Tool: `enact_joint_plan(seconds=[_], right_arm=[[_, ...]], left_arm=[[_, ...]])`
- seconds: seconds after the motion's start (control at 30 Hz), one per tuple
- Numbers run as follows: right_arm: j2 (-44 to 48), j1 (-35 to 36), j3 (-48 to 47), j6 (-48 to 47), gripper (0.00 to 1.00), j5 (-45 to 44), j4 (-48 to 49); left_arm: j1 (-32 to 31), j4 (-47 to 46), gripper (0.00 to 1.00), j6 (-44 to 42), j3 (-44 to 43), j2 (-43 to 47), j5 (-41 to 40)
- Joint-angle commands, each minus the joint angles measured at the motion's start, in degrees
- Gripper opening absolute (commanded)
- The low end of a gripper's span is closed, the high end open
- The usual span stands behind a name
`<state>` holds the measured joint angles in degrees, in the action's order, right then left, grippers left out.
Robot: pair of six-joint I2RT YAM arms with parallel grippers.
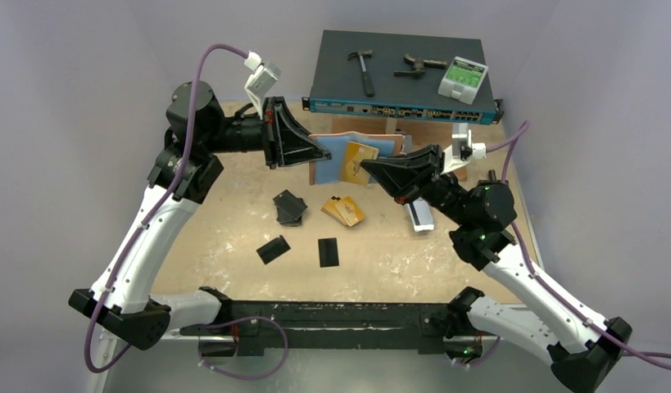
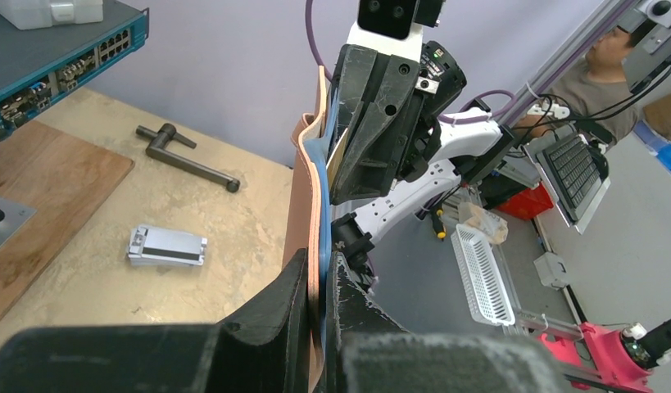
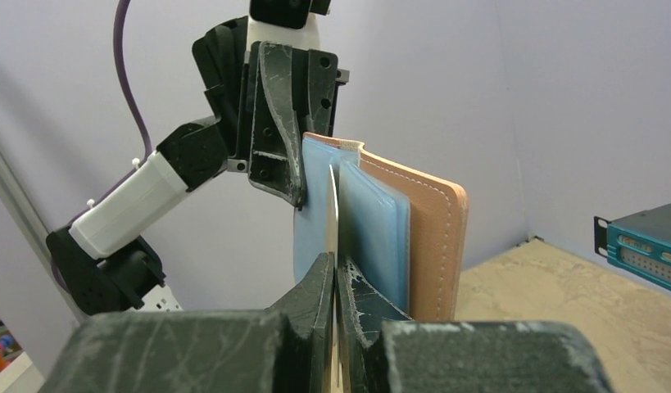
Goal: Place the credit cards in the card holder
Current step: Insert the credit card into the card holder.
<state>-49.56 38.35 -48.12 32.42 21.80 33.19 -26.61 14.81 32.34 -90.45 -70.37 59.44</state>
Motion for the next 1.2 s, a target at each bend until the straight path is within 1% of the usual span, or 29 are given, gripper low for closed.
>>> enact_joint_plan(seconds=[0.0, 0.33, 0.47, 0.57, 0.8, 0.9, 1.0, 1.17], right_arm=[[-2.26, 0.06, -1.4, -2.37, 0.0, 2.34, -5.39], [-3.17, 0.18, -3.29, -3.79, 0.0, 4.08, -7.68], [-3.88, 0.45, -3.18, -2.82, 0.0, 4.31, -6.18], [-4.72, 1.54, -3.2, -2.41, 0.0, 3.96, -4.83], [-6.8, 4.63, -5.09, -3.97, 0.0, 2.04, -5.39], [-7.42, 5.48, -5.68, -4.29, 0.0, 1.69, -5.54], [-8.03, 6.25, -6.3, -4.77, 0.0, 1.37, -6.13], [-9.65, 7.85, -7.65, -5.16, 0.0, 0.54, -5.95]], left_arm=[[-0.54, -3.48, 0.0, 1.19, -0.86, 1.99, 3.95], [-0.54, -4.18, 0.0, 1.7, -0.35, 2.12, 4.77], [-0.5, -5.03, 0.0, 2.45, -0.16, 2.18, 4.73], [-0.47, -5.13, 0.0, 2.66, -0.16, 2.21, 4.63], [-0.54, -5.49, 0.0, 3.36, 0.49, 2.51, 4.72], [-0.55, -5.7, 0.04, 3.63, 0.77, 2.69, 4.76], [-0.58, -6.34, 0.05, 4.28, 1.03, 2.87, 4.81], [-0.5, -6.5, 0.14, 4.9, 1.61, 3.47, 4.64]])
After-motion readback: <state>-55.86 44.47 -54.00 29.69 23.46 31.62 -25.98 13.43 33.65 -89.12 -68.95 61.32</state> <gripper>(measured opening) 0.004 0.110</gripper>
